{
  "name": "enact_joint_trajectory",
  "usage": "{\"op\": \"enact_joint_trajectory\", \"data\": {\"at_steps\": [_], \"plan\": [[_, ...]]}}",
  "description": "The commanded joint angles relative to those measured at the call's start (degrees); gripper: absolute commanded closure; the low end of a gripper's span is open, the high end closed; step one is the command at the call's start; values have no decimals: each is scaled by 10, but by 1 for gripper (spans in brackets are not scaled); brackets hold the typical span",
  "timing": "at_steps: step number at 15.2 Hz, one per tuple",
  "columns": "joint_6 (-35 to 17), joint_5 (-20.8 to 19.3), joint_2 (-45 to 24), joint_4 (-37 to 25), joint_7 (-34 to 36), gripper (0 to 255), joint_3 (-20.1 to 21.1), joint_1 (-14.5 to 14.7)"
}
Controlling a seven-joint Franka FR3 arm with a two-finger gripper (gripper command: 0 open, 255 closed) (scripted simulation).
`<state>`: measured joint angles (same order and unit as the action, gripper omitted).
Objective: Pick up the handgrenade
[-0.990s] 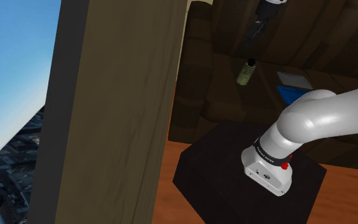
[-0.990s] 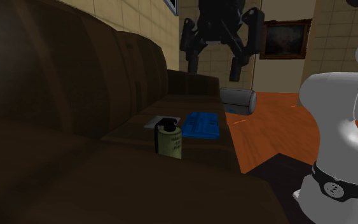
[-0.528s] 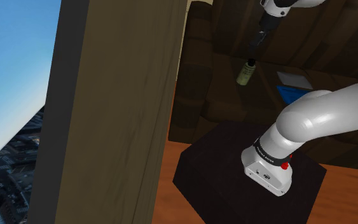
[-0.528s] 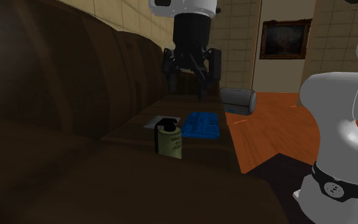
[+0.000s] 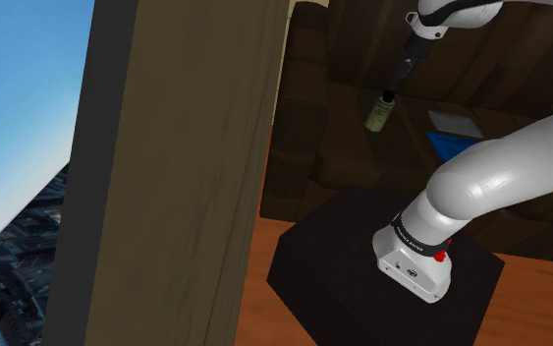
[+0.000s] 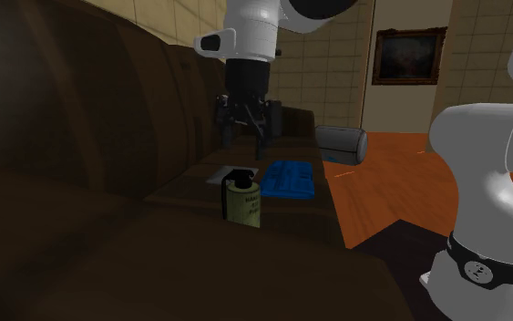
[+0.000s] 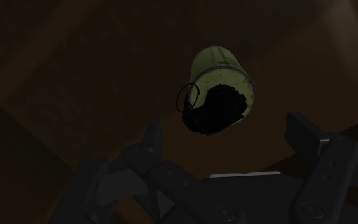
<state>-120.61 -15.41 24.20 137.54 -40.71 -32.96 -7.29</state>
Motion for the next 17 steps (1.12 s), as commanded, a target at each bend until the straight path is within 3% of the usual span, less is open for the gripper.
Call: {"op": "enact_joint_trajectory", "data": {"at_steps": [1,6,7,17], "plan": [[-17,0,-9,8,-3,0,-6,1],[-48,1,-22,27,-5,0,-14,2],[-48,1,-23,26,-5,255,-14,2],[-39,1,-18,22,-5,255,-12,1]]}}
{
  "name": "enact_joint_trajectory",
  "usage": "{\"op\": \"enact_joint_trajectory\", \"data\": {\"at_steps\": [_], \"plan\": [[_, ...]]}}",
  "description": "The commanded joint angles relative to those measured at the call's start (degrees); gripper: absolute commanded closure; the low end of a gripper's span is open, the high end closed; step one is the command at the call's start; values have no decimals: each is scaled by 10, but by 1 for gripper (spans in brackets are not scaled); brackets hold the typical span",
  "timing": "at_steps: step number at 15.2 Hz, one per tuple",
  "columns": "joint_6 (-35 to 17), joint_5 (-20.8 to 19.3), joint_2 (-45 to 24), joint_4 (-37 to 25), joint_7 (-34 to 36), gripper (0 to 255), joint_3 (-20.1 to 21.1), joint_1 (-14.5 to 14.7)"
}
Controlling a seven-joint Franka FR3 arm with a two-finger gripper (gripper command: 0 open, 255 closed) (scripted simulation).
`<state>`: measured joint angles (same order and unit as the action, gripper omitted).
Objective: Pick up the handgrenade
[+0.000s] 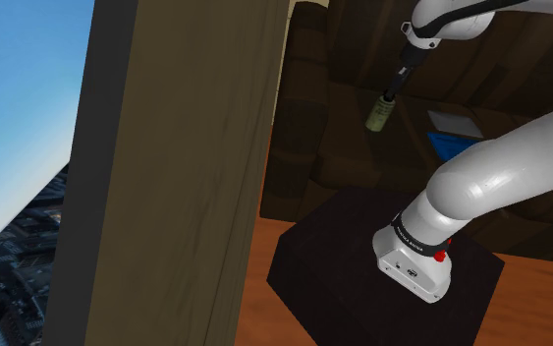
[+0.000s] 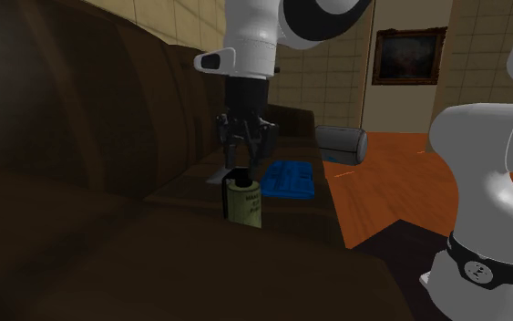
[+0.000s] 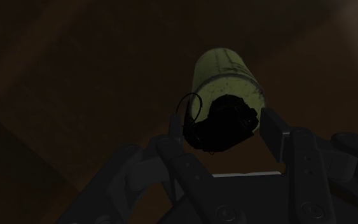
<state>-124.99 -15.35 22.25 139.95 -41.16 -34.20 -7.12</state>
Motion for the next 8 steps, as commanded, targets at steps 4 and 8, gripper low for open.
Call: {"op": "enact_joint_trajectory", "data": {"at_steps": [4,8], "plan": [[38,0,15,-24,2,255,9,-1],[72,1,26,-46,3,255,17,-1]]}}
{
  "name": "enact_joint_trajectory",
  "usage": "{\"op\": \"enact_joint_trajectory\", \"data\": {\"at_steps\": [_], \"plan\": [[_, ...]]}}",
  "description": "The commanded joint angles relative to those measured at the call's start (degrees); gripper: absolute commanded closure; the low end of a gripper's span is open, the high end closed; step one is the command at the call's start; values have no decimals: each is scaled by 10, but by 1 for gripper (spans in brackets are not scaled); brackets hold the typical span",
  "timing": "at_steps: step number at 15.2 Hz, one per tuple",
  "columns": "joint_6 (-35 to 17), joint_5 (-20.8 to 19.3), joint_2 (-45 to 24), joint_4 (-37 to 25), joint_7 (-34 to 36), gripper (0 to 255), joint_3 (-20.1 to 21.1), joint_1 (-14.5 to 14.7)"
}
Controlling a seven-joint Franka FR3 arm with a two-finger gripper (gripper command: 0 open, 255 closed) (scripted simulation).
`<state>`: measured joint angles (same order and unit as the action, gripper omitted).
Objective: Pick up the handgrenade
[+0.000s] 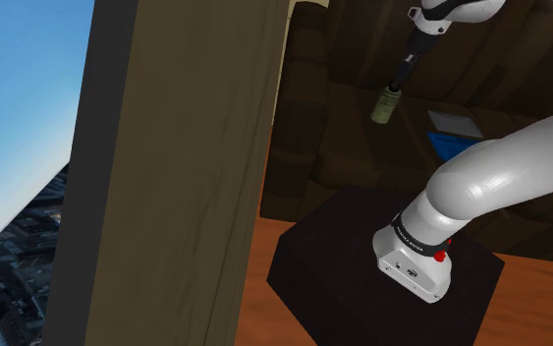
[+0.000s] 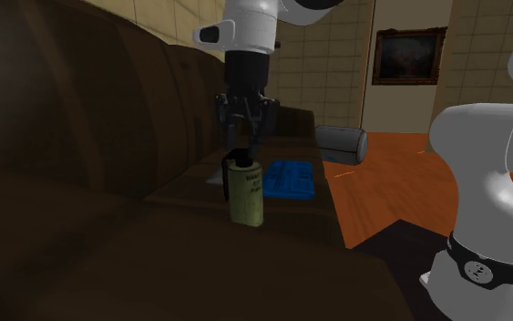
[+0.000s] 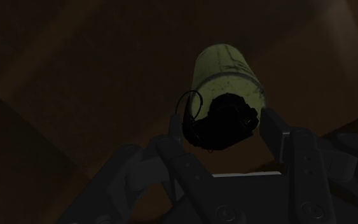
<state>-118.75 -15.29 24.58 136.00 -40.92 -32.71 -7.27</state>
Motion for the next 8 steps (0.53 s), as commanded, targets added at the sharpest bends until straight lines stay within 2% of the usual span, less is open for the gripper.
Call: {"op": "enact_joint_trajectory", "data": {"at_steps": [1,6,8], "plan": [[17,1,5,-13,0,255,4,0],[57,4,13,-44,0,255,13,1],[59,4,14,-45,0,255,13,1]]}}
